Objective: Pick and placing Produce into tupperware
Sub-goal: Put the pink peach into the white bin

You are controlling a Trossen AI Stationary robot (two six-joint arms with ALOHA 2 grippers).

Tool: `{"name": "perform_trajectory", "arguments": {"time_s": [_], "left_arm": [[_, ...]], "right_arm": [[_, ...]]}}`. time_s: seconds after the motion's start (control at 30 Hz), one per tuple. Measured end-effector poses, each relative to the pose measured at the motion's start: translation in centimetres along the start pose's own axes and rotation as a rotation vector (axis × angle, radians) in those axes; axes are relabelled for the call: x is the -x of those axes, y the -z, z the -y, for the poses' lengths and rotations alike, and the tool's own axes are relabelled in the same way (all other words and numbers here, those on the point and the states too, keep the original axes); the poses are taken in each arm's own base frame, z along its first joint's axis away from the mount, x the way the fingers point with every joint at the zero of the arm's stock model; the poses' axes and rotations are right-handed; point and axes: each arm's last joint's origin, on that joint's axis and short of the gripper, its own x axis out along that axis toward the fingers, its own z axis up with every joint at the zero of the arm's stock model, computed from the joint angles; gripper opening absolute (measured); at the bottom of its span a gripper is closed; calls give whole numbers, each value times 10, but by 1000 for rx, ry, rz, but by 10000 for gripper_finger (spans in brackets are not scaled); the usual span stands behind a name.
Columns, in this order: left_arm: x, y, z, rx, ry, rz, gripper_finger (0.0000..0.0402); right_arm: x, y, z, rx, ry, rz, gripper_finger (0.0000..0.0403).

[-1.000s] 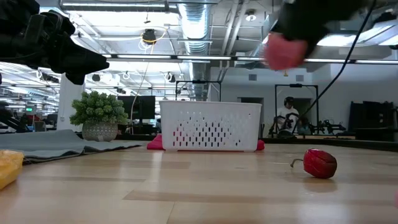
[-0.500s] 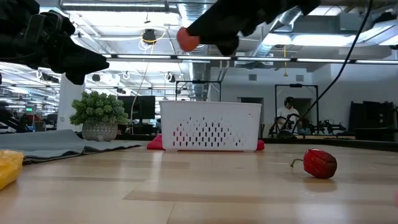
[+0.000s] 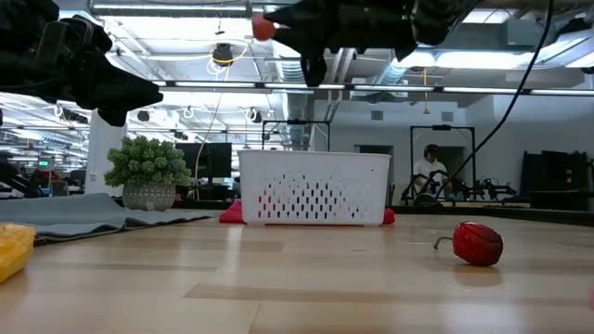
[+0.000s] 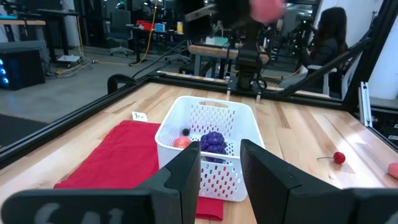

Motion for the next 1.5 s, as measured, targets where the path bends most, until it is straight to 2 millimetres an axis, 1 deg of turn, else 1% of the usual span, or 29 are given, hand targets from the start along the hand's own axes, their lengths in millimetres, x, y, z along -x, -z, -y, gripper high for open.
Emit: {"name": "perform_trajectory", "arguments": {"time_s": [0.2,0.37,0.43,0.53,0.73,0.83,0.97,1.1,1.17,1.4,1.5], "left_arm": [[0,0,0,0,0,0,104],[0,0,0,0,0,1,104],[0,0,0,0,0,0,104],[0,0,0,0,0,0,104],[0,0,0,0,0,0,104],[0,0,0,0,0,0,104],[0,0,0,0,0,0,104],[0,0,0,0,0,0,104],[0,0,0,0,0,0,104],[0,0,0,0,0,0,104],[0,0,0,0,0,0,104]], "right_arm": [[11,-17,15,-255,3,124,108],[19,-26,26,-332,14,194,108],[19,-27,26,-327,9,202,108],[17,-26,21,-206,-9,194,108],[7,-19,3,179,-66,154,108],[0,-11,-6,359,-53,105,108],[-8,12,-12,551,95,-71,108],[-12,29,-21,658,321,-309,108],[-14,35,-27,695,424,-369,108],[-15,52,-49,919,648,-555,108],[-12,58,-51,904,704,-613,108]]}}
